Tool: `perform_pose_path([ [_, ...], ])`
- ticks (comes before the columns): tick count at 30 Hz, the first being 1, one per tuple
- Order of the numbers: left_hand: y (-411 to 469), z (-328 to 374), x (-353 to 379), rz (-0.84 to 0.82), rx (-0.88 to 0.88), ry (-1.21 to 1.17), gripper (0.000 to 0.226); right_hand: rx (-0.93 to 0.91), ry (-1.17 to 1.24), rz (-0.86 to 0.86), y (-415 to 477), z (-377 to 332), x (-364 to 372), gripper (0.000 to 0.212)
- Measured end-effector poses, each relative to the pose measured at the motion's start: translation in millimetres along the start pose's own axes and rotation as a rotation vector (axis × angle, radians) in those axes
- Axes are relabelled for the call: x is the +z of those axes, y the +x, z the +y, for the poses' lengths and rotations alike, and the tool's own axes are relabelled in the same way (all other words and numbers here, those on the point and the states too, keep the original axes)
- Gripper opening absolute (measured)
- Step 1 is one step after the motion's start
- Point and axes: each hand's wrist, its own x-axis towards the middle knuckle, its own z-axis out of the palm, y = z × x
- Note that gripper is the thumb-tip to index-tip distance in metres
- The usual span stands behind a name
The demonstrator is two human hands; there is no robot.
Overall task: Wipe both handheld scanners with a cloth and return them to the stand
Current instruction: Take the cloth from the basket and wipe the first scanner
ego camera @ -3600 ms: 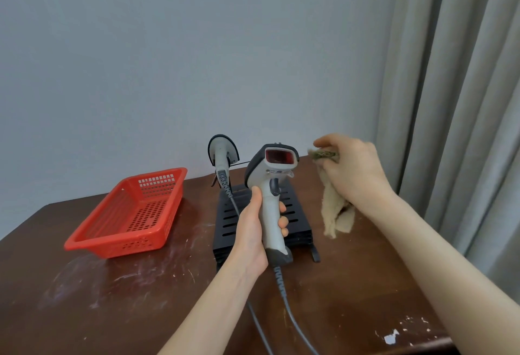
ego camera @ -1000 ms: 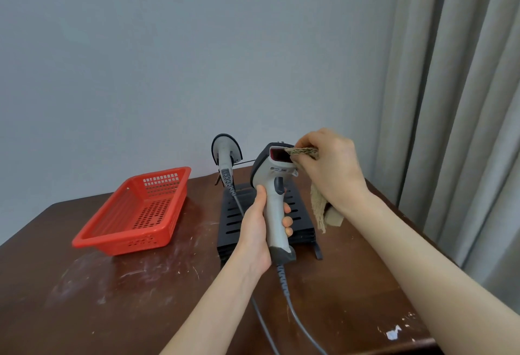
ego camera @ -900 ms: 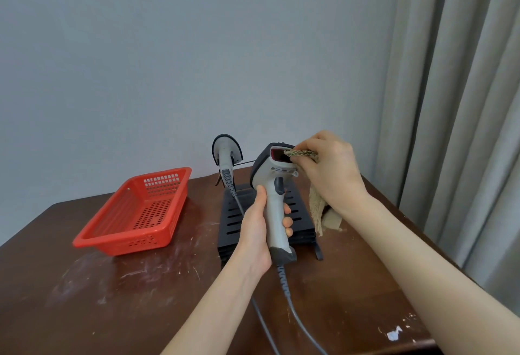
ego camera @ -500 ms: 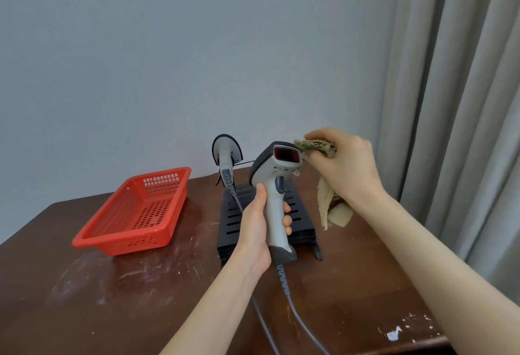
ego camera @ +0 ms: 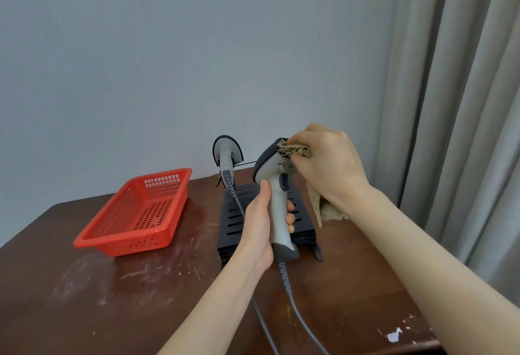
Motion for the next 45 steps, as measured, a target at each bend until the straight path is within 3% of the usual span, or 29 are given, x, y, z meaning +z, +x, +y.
perform_pose_path([
  [8, 2.7, 0.1, 0.2, 0.01, -0.019, -0.014, 0.048, 0.147, -0.159, -0.086, 2.2, 15.3, -3.7, 0.031],
  [14, 3.7, -0.8, 1.8, -0.012, -0.07, -0.046, 0.05, 0.023, 0.045, -0.097, 5.6, -0.1, -3.9, 0.027],
  [20, 7.5, 0.2, -3.7, -0.043, -0.116, -0.124, 0.047, 0.155, -0.126, -0.117, 10.1, 15.6, -1.1, 0.028],
  [29, 12.6, -7.6, -3.1, -0.124, -0.171, -0.229, 0.047, 0.097, 0.06, -0.222, 19.8, 3.9, 3.1, 0.019],
  [33, 14.7, -9.7, -7.1, -0.135, -0.18, -0.252, 0.047, 0.072, -0.024, -0.303, 19.9, 5.4, -0.5, 0.027],
  [37, 15.5, -10.5, -10.9, -0.135, -0.174, -0.28, 0.047, 0.154, -0.125, -0.229, 20.6, 8.3, -0.2, 0.03],
  [45, 16.5, -17.0, -11.1, -0.133, -0.184, -0.309, 0.047, 0.062, 0.071, -0.286, 15.8, -7.2, 9.2, 0.02],
])
